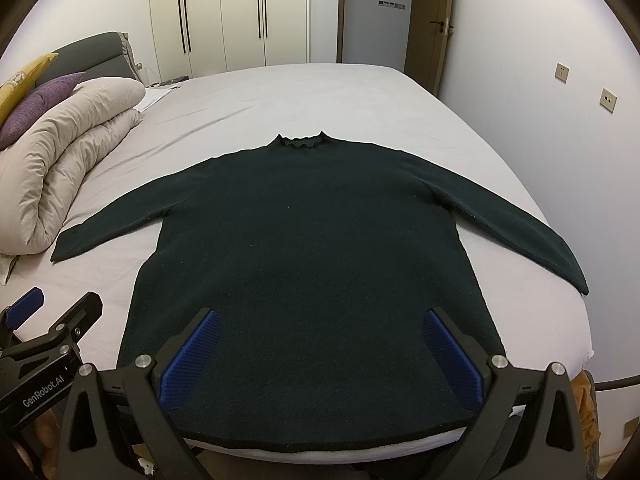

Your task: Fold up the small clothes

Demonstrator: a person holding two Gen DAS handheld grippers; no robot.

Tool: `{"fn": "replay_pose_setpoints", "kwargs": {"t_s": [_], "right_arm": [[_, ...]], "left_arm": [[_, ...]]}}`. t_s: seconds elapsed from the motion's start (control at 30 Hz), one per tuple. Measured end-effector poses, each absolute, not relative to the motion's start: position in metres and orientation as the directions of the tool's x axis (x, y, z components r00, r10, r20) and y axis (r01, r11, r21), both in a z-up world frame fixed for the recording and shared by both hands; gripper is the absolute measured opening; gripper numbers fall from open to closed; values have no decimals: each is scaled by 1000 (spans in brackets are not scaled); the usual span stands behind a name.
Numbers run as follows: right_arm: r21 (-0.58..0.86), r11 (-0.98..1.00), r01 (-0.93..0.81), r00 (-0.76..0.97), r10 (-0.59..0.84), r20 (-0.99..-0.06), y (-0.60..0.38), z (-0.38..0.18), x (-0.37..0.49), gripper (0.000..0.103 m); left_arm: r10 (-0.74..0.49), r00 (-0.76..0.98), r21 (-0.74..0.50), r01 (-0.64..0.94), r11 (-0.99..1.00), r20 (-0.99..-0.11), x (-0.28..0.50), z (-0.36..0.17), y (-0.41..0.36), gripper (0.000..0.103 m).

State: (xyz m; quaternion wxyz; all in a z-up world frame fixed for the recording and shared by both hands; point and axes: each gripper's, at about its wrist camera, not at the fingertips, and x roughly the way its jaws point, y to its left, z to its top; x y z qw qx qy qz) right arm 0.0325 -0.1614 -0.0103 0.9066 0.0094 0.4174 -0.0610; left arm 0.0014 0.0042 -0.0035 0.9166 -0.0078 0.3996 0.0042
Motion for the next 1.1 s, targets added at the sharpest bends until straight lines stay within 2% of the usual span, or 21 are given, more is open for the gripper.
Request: {"fn": "replay_pose_setpoints", "kwargs": {"t_s": [0.67, 1.1], "right_arm": [[-35, 992, 118, 643, -103, -759, -160, -12, 32, 103], [-36, 992, 117, 640, -104, -761, -158, -15, 30, 103]], "left_arm": [[-1, 679, -15, -16, 1000, -734, -7, -27, 9, 103], [-3, 676, -22, -19, 1000, -737, -4, -22, 9, 103]]}}
